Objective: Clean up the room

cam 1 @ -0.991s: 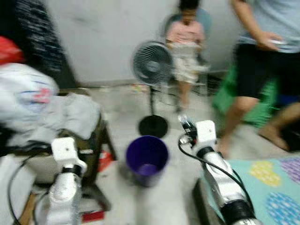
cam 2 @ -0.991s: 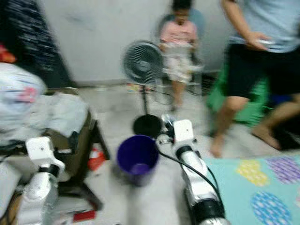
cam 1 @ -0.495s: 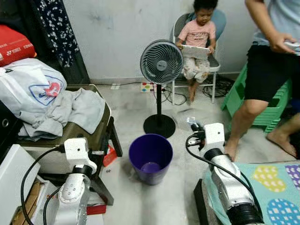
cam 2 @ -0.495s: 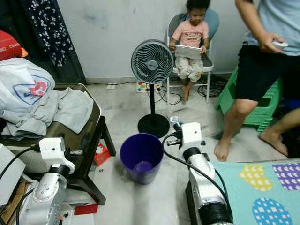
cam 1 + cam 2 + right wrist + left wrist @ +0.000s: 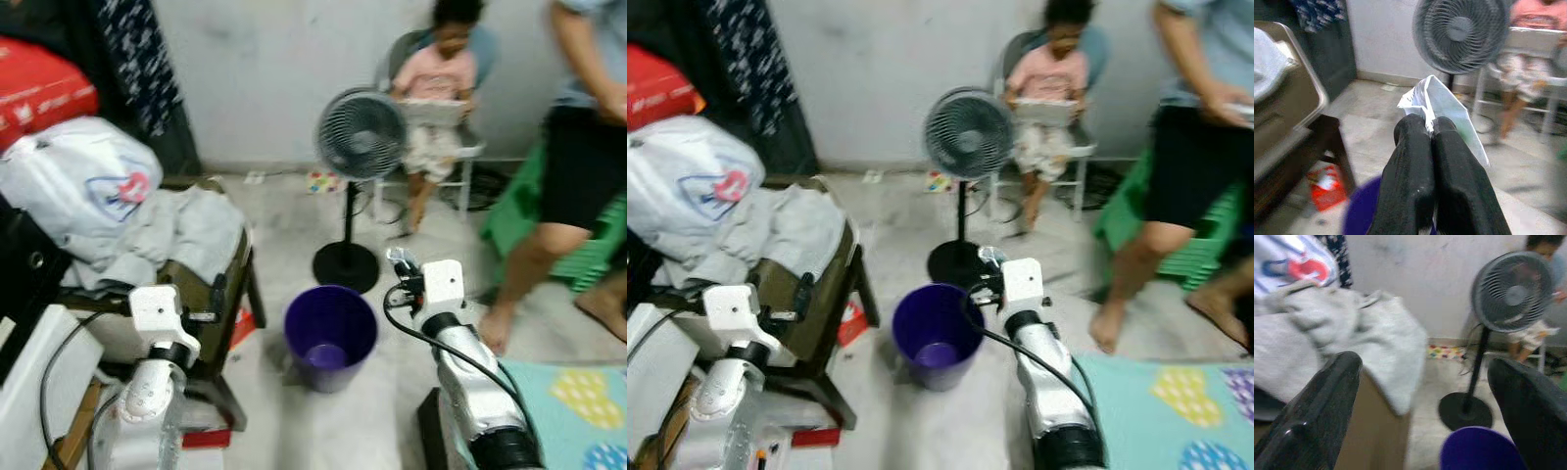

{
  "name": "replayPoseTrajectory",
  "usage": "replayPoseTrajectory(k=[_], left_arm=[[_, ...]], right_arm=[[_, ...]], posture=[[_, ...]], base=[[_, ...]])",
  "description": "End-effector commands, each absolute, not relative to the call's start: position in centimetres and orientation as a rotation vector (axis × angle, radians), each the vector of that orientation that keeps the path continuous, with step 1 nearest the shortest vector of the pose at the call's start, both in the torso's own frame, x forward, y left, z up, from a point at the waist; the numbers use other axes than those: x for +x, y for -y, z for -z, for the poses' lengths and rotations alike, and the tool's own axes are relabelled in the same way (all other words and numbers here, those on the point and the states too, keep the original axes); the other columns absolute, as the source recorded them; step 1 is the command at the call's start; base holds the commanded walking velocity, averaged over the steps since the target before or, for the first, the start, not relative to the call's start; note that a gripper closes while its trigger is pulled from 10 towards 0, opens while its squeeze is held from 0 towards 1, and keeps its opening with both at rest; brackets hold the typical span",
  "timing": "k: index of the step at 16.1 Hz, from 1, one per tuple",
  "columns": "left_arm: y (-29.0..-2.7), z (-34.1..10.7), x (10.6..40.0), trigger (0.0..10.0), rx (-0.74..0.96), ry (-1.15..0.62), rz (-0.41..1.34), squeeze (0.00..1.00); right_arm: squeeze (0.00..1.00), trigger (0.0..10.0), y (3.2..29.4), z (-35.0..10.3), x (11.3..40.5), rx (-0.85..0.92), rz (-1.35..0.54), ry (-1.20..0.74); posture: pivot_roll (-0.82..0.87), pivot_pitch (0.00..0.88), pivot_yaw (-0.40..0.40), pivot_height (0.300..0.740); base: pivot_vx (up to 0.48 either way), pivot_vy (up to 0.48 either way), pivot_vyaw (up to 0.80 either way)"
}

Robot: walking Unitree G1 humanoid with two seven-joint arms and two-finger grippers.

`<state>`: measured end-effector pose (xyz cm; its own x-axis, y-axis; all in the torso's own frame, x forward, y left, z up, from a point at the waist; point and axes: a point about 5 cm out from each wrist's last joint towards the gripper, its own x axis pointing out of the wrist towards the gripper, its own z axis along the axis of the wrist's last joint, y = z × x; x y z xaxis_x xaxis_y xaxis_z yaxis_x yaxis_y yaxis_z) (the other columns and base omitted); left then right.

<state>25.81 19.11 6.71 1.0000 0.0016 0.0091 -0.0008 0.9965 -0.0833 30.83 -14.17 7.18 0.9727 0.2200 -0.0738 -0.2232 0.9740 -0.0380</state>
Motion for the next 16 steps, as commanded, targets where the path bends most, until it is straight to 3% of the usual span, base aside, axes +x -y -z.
replayPoseTrajectory(k=[1,3,16], left_arm=[[-18.7,-7.2,26.3,10.0,-0.082,0.022,0.023,0.0],[-18.7,-7.2,26.3,10.0,-0.084,0.018,0.02,0.0],[-17.8,-7.1,26.4,10.0,-0.15,0.002,0.102,0.0]], right_arm=[[0.0,10.0,14.6,-7.4,30.8,-0.051,-0.21,-0.063],[0.0,10.0,14.6,-7.4,30.9,-0.05,-0.208,-0.063],[0.0,10.0,14.8,-7.0,31.0,-0.048,-0.185,-0.088]], posture=[[-0.04,0.0,0.046,0.74],[-0.04,0.0,0.047,0.74],[-0.04,0.0,0.048,0.74]], base=[[0.304,0.371,0.0],[0.3,0.375,0.0],[0.0,0.0,0.0]])
